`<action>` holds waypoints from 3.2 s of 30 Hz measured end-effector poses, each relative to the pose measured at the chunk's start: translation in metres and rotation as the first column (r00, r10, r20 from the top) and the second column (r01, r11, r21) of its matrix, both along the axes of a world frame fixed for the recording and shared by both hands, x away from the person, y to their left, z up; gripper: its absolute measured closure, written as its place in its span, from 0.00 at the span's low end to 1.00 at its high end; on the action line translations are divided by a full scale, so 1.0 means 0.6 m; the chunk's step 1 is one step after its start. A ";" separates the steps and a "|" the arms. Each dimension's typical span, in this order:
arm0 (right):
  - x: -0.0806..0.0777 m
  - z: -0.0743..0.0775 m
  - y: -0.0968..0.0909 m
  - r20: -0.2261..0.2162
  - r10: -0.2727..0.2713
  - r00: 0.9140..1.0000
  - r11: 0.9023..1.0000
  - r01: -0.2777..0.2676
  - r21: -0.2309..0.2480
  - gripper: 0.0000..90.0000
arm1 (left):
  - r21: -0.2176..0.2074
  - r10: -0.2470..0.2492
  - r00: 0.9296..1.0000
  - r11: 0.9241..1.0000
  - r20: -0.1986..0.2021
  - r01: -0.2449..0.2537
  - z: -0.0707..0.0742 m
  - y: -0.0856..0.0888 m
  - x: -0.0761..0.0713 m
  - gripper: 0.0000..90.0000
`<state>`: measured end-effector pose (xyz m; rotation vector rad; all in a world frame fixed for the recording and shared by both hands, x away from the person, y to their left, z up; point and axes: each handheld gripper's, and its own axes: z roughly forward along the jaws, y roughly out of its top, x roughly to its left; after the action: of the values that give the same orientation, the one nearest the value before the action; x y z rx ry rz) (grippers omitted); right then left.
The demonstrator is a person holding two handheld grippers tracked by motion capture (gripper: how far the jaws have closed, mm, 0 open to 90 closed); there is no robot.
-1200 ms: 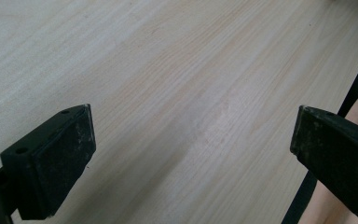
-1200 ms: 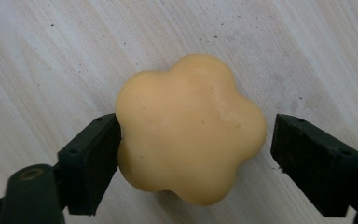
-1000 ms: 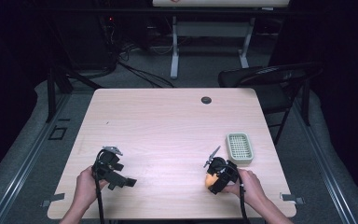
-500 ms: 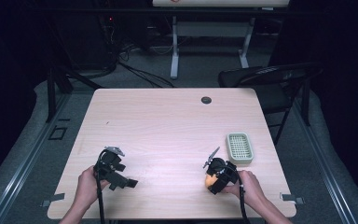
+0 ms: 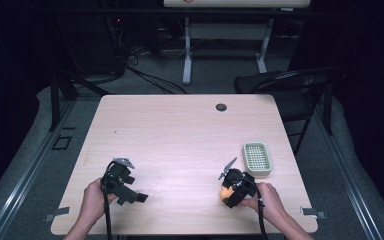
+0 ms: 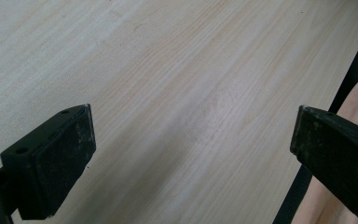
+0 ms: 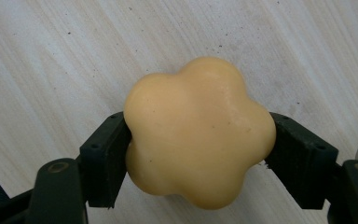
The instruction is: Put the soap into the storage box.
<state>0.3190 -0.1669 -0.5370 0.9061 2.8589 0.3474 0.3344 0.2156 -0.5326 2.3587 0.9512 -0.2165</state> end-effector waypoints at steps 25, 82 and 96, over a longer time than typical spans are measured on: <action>-0.004 0.034 -0.031 0.035 -0.022 0.999 0.999 0.020 0.033 0.30 | 0.015 -0.008 1.000 1.000 -0.008 0.008 -0.003 -0.002 0.002 0.00; 0.051 0.085 -0.114 0.105 -0.161 0.981 0.986 0.156 0.058 0.30 | -0.005 -0.018 1.000 1.000 0.007 0.018 -0.001 0.000 -0.002 0.00; 0.075 0.092 -0.126 0.124 -0.188 0.974 0.982 0.184 0.045 0.30 | 0.005 -0.022 1.000 1.000 0.004 0.022 -0.003 -0.001 0.000 0.00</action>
<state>0.3638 -0.2427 -0.4816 1.1051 2.6337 0.4169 0.3341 0.2150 -0.5341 2.3742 0.9250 -0.2190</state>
